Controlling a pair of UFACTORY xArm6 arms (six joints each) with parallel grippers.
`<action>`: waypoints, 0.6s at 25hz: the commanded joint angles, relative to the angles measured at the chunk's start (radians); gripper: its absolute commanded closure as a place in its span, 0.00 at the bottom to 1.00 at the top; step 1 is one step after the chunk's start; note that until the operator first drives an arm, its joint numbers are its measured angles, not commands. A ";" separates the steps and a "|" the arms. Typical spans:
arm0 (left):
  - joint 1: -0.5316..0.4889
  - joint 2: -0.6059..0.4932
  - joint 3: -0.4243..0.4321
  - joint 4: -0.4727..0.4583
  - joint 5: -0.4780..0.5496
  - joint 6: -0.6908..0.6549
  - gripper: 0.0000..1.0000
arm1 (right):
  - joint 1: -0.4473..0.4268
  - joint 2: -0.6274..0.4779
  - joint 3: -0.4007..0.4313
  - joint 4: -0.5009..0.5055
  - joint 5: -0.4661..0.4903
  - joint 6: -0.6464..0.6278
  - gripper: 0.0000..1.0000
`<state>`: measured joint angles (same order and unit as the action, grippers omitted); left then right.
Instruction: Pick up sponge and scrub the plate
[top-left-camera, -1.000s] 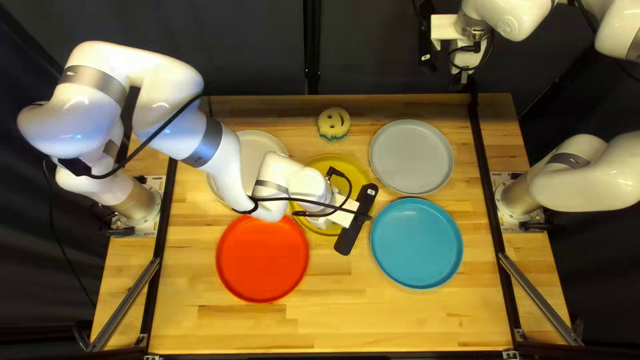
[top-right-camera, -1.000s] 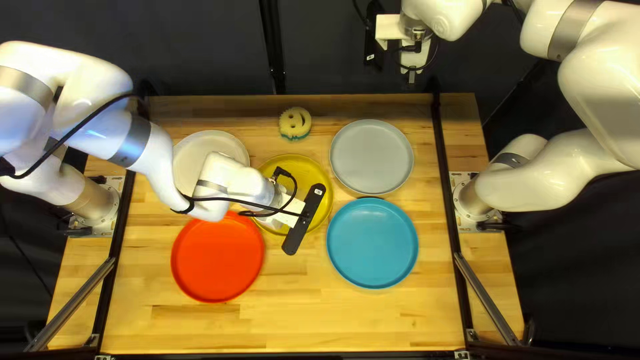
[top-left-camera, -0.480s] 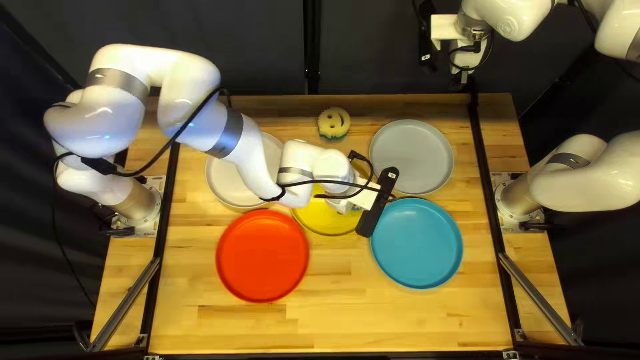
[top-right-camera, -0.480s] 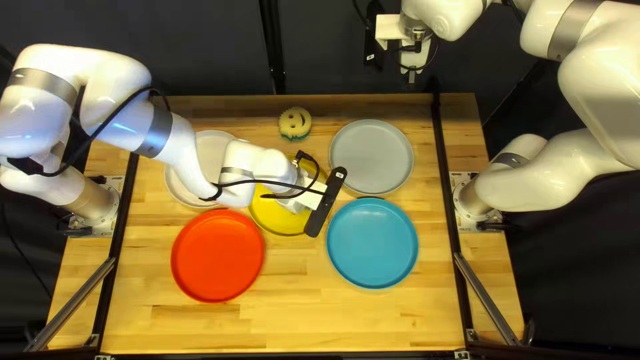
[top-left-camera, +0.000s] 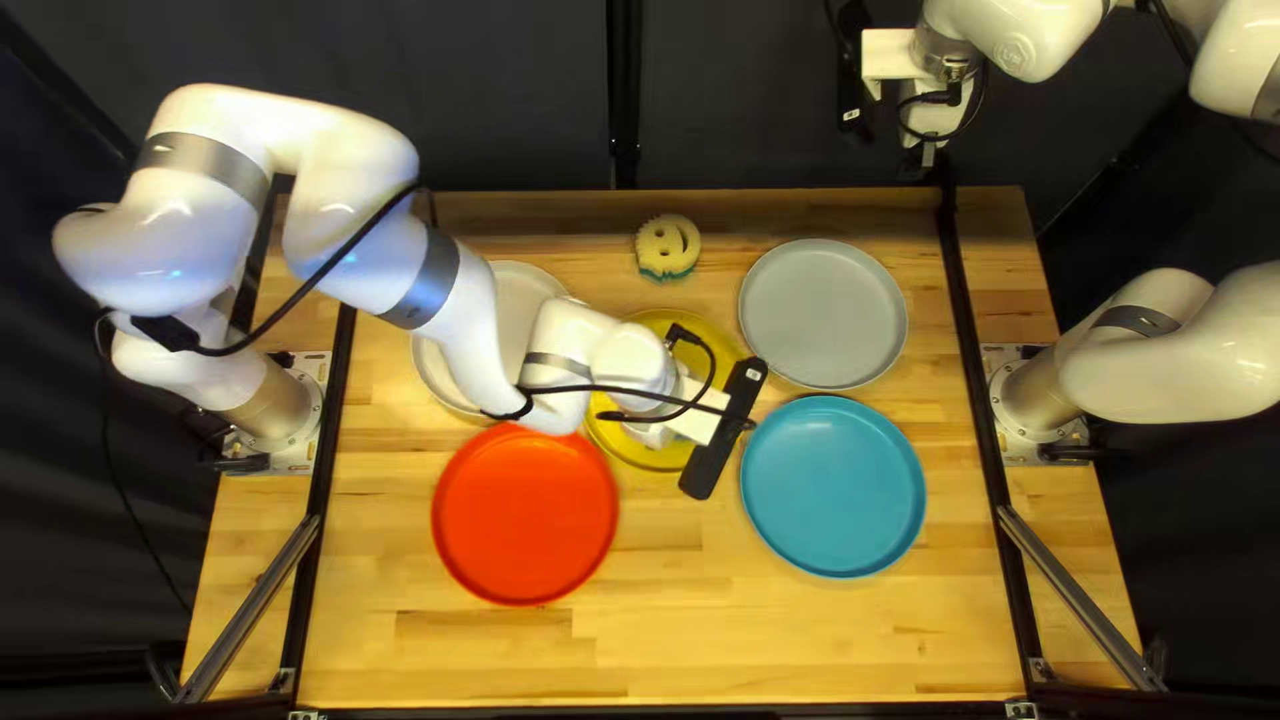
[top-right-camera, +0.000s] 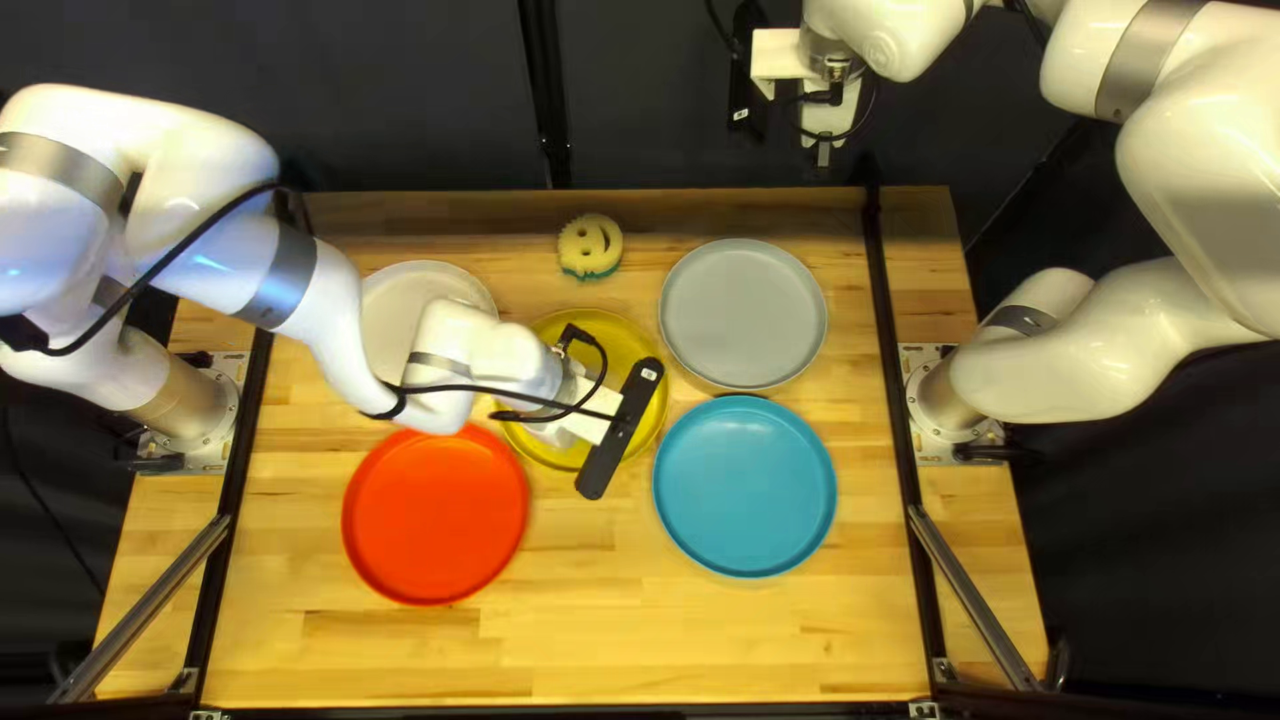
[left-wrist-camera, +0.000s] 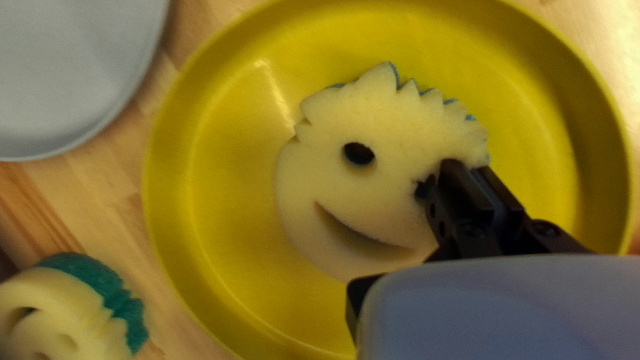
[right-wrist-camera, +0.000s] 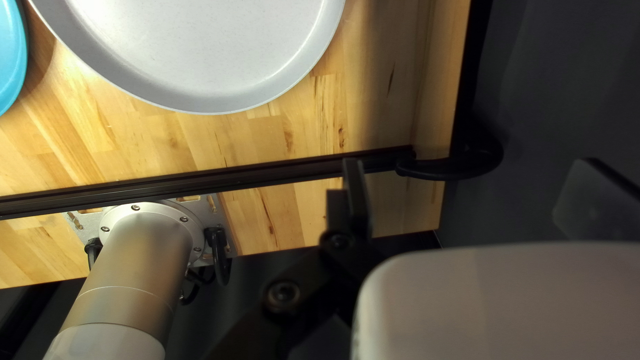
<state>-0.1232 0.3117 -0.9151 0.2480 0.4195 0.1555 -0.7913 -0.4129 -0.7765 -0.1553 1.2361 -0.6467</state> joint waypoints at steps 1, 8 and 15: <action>0.005 -0.046 0.063 0.001 -0.012 -0.021 1.00 | 0.000 0.000 0.000 0.000 0.000 0.000 0.00; 0.013 0.005 -0.031 -0.021 0.023 0.007 1.00 | 0.000 0.000 0.000 0.000 0.000 0.000 0.00; 0.051 0.143 -0.232 -0.058 0.059 0.118 1.00 | 0.000 0.000 0.000 0.000 0.000 0.000 0.00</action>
<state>-0.0878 0.4136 -1.0927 0.2085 0.4686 0.2327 -0.7913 -0.4129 -0.7765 -0.1553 1.2361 -0.6467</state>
